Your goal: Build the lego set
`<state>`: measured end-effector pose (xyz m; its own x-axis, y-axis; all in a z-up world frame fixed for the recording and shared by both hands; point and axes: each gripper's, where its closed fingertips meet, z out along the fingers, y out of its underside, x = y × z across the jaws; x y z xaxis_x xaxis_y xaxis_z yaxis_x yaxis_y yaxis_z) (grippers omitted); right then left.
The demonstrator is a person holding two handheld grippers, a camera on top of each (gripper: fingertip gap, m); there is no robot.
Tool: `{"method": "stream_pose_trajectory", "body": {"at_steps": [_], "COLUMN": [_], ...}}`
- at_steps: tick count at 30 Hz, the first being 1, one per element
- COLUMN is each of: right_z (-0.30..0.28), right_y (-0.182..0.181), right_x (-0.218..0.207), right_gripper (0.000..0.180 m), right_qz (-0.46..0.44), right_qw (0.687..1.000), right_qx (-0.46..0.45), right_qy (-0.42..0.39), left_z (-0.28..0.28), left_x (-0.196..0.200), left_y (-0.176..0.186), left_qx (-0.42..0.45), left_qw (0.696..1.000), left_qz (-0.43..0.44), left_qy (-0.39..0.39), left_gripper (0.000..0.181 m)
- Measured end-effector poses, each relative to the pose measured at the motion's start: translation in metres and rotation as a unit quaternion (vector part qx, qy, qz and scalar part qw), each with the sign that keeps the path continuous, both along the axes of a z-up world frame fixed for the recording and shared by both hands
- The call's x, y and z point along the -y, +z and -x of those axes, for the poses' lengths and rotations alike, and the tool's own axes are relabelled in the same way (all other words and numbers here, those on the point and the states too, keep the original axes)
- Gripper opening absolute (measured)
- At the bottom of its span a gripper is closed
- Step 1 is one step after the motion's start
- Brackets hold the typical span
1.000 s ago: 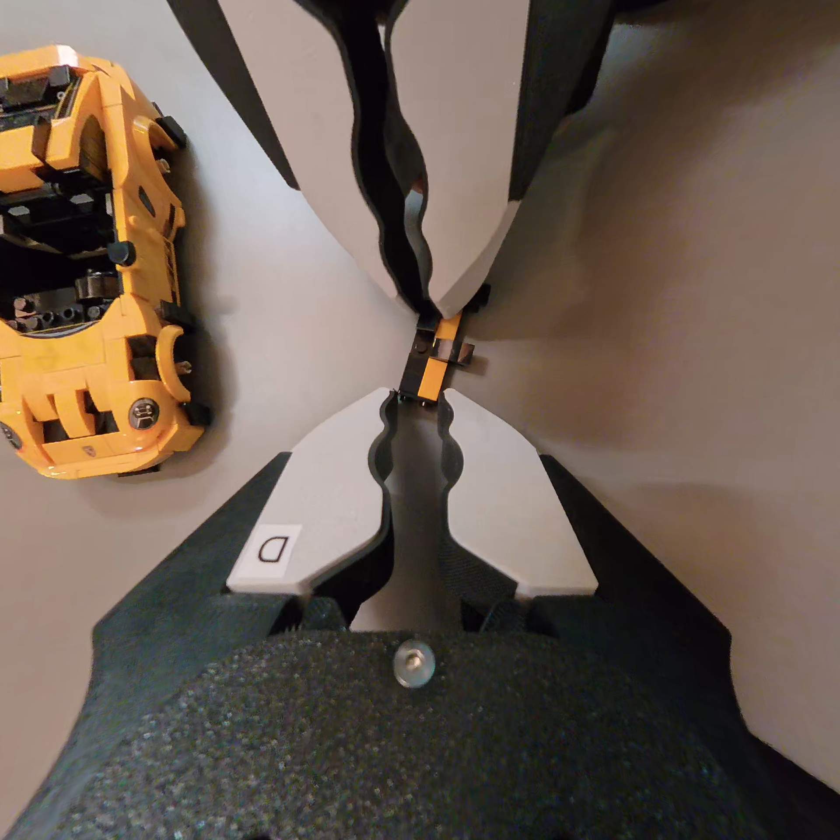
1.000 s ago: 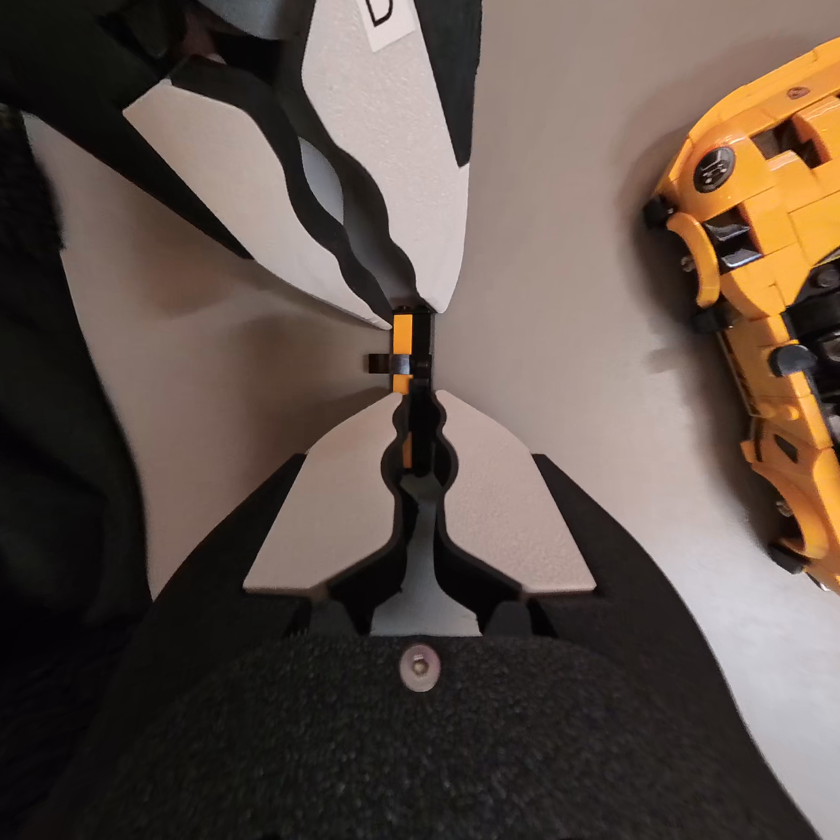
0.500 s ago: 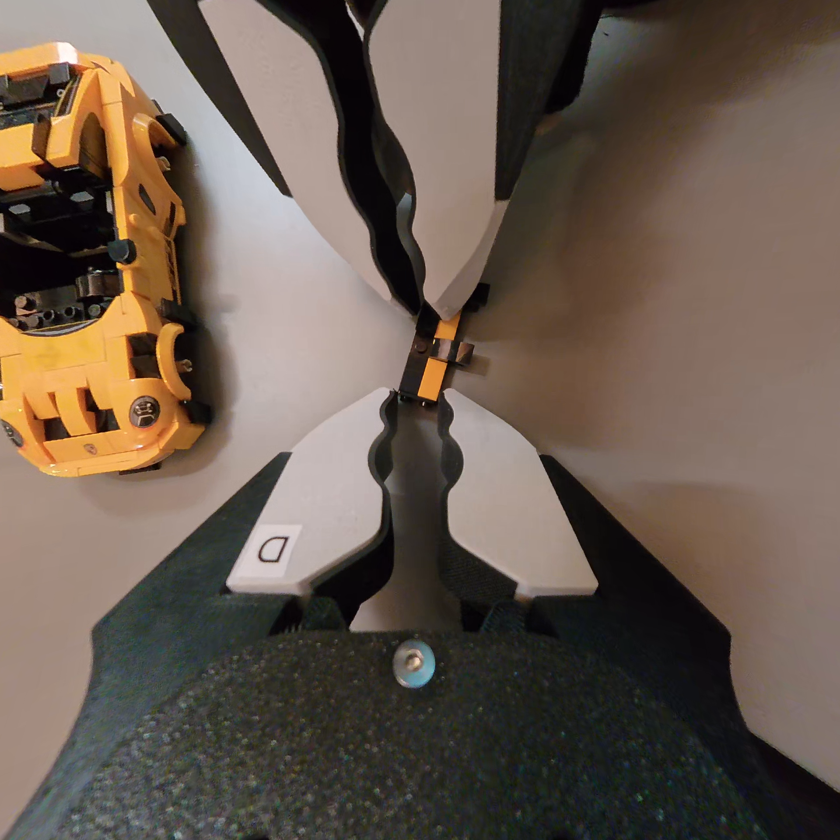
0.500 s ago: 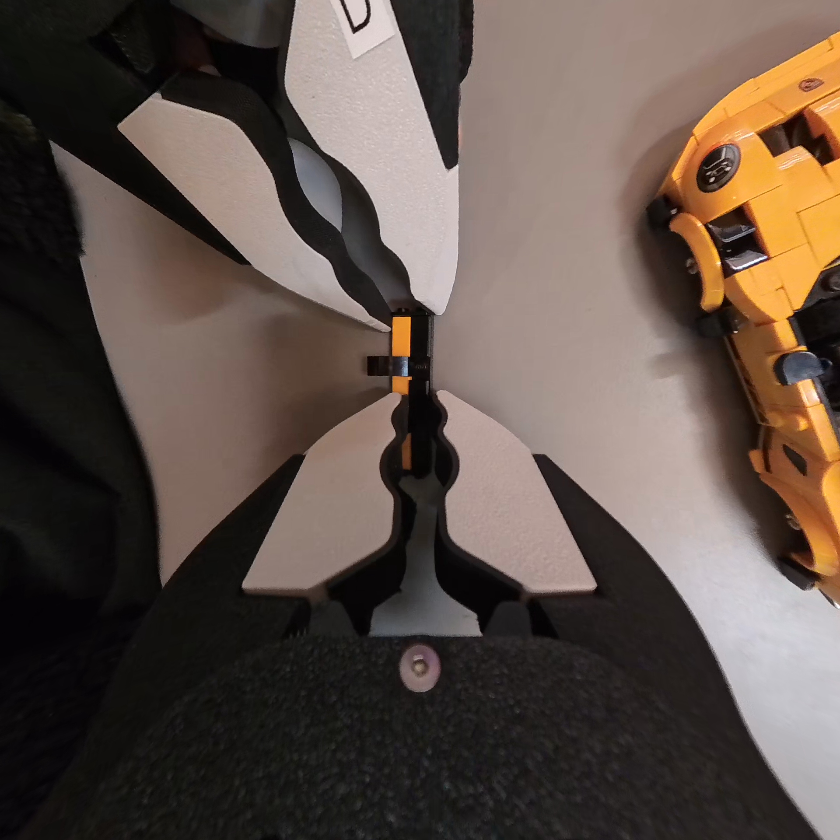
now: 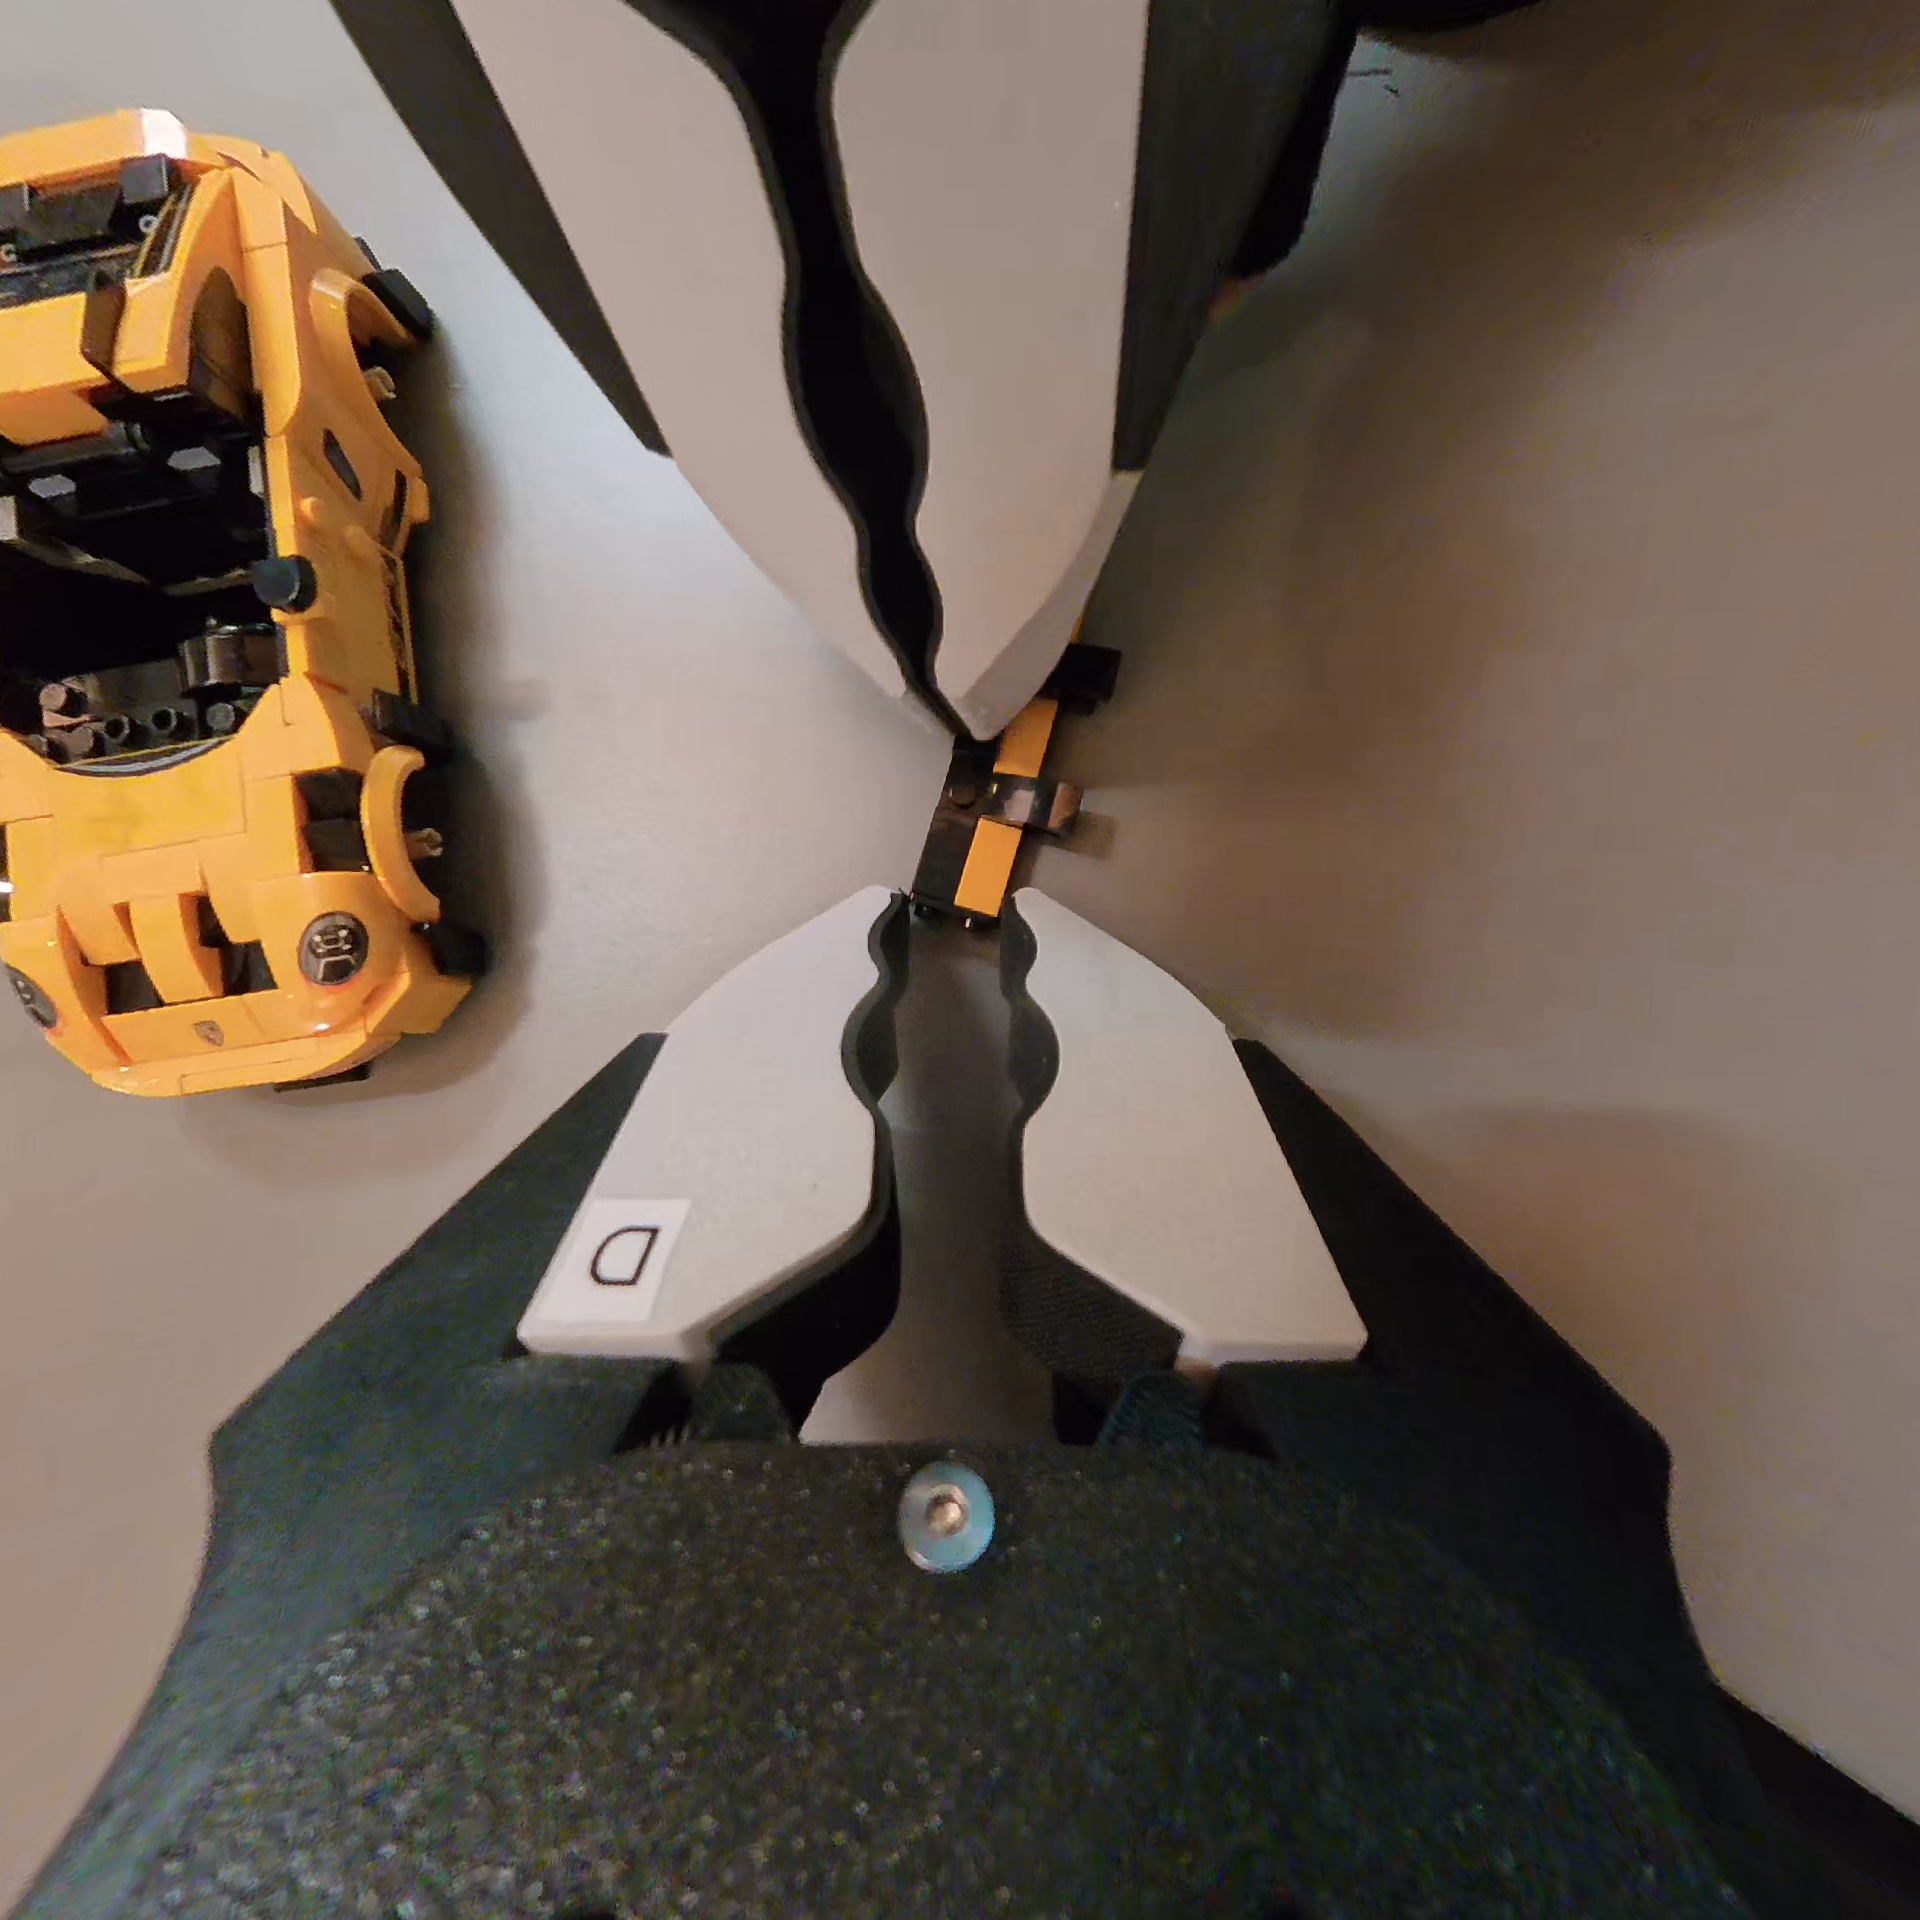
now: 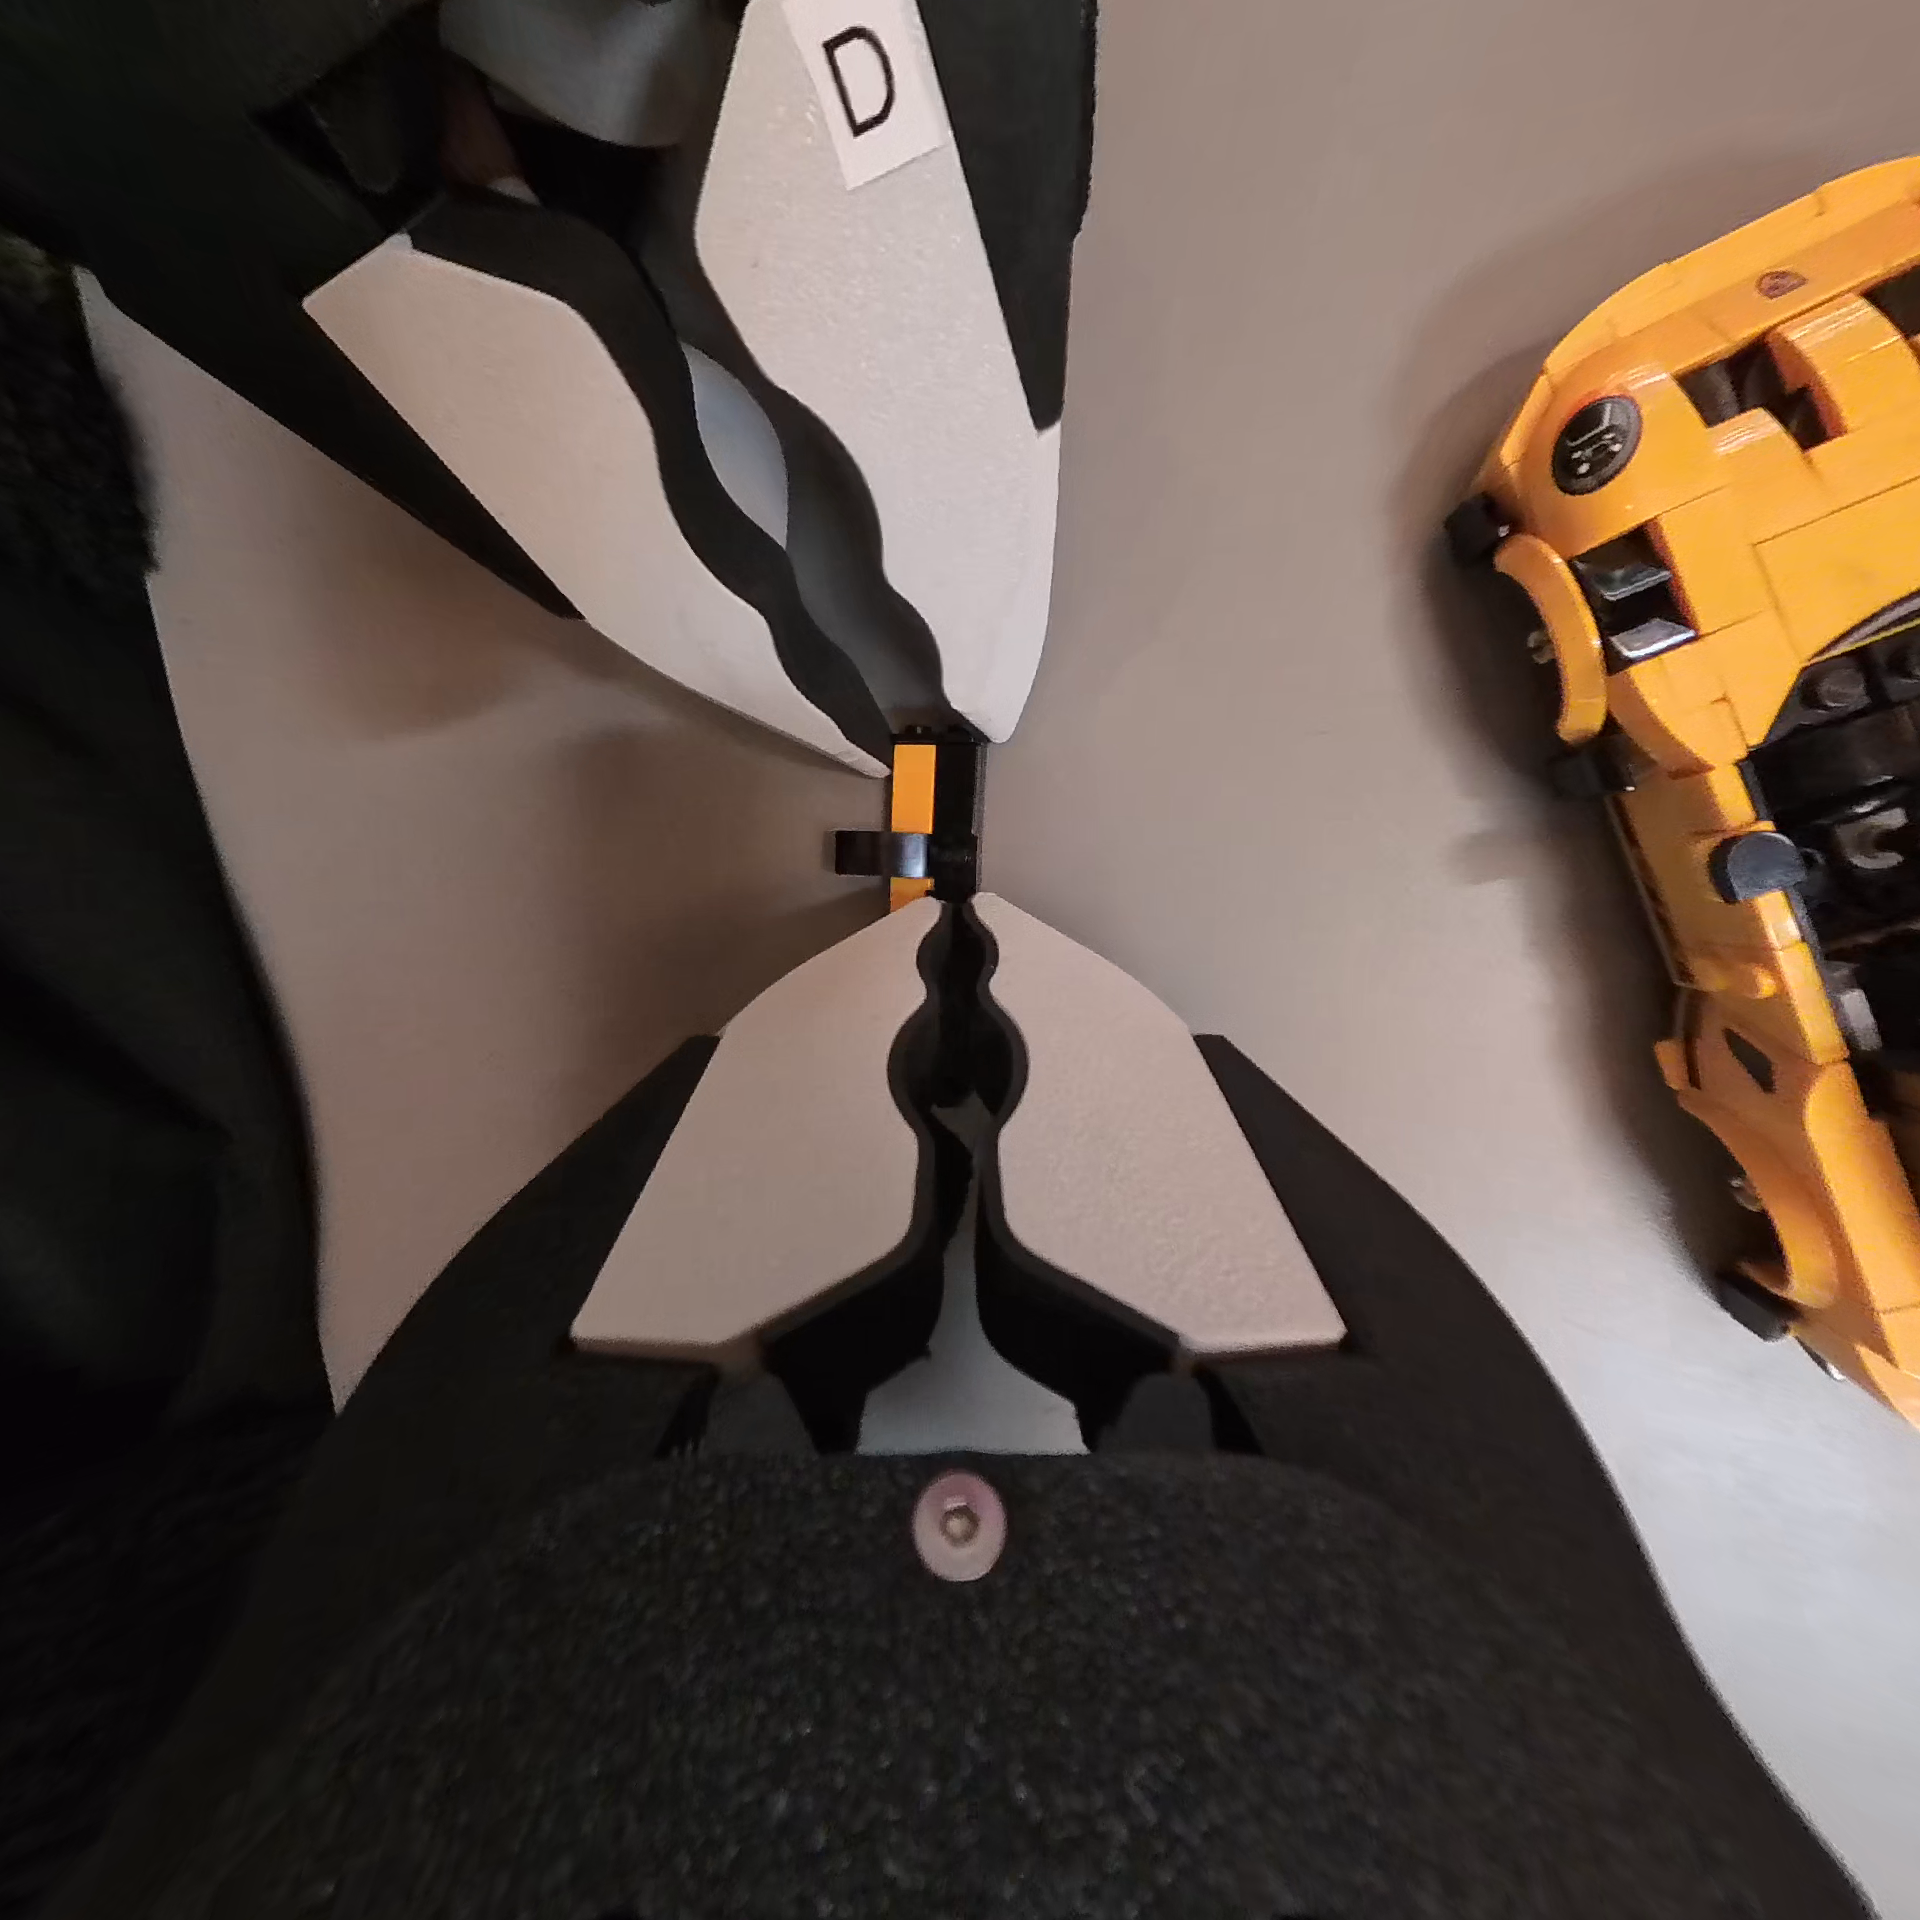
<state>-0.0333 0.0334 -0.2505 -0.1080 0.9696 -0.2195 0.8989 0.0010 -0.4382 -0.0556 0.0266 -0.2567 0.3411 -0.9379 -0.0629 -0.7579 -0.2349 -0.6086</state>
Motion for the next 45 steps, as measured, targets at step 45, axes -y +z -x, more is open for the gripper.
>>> {"method": "stream_pose_trajectory", "body": {"at_steps": [45], "right_z": [-0.001], "right_y": [-0.0004], "right_x": [0.0043], "right_gripper": [0.0], "right_qz": [0.062], "right_qw": [0.993], "right_qx": [0.032], "right_qy": [-0.095], "left_z": [-0.0002], "left_x": [-0.0001], "left_y": [-0.0003], "left_qx": [0.004], "left_qw": [1.0], "left_qz": [0.001], "left_qy": [-0.003], "left_gripper": [0.016]}}
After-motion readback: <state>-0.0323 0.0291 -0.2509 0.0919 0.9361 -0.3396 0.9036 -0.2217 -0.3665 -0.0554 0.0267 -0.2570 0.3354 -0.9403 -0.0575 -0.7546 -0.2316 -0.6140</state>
